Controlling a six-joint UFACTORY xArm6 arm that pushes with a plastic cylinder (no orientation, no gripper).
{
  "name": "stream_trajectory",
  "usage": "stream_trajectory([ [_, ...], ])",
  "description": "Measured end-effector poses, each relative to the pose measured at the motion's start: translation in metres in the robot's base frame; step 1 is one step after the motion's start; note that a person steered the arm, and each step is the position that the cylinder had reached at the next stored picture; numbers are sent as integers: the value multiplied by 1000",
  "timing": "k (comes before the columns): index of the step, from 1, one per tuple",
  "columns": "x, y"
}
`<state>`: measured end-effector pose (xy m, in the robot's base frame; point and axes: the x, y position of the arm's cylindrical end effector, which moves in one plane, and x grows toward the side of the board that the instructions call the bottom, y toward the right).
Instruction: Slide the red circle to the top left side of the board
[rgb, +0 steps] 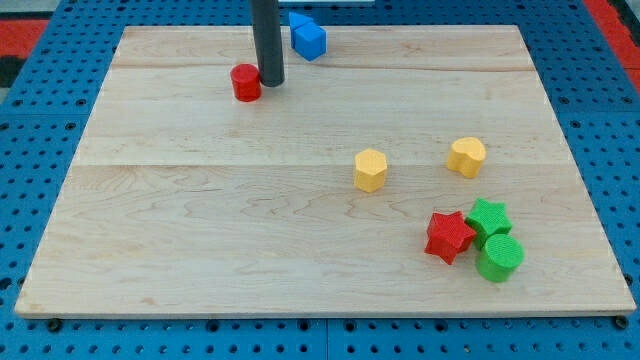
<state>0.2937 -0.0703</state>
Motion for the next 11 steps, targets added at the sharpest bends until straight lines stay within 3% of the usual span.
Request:
stream_trajectory([
  [3, -4, -22],
  [6, 16, 29],
  [10, 41, -153],
  [11, 20, -125],
])
